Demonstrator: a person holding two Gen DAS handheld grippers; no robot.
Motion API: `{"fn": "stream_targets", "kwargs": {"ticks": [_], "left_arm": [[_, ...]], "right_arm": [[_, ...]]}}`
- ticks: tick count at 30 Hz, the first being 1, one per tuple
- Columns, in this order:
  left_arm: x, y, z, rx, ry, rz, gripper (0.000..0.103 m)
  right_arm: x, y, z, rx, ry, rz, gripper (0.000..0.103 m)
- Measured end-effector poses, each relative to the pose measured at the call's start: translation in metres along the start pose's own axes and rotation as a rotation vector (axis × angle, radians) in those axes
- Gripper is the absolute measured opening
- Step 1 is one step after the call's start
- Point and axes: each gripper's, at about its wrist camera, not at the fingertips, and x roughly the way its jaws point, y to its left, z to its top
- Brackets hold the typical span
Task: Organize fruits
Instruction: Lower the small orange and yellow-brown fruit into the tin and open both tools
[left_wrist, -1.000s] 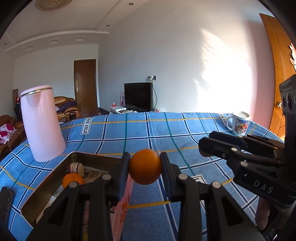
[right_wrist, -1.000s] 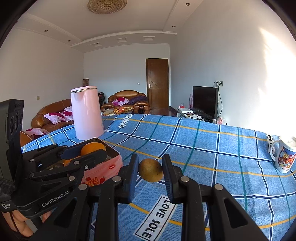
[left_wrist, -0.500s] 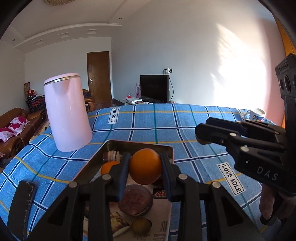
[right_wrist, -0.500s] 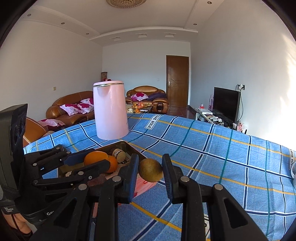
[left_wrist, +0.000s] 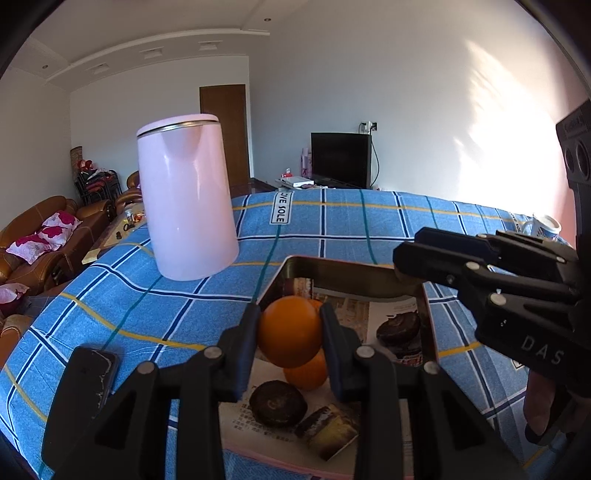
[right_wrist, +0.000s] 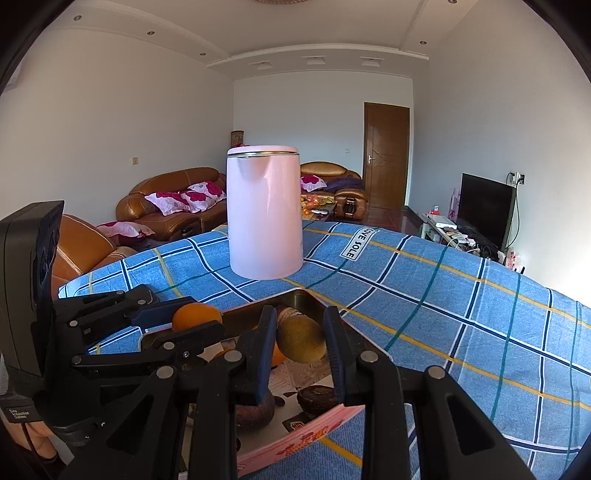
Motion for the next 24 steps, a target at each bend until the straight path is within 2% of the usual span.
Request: {"fn": "stream_targets", "kwargs": {"ticks": [9, 24], "left_arm": [[0.012, 0.016, -0.005, -0.010, 0.065, -0.002, 0.034], [0.027, 0.014, -0.011, 0.033, 0.168, 0.002, 0.035]], "right_arm": [[0.029, 0.010, 0.001, 0.014, 0.074, 0.038, 0.028], [0.064, 0.004, -0.018, 0.077, 0.236, 0.058, 0.028]]}}
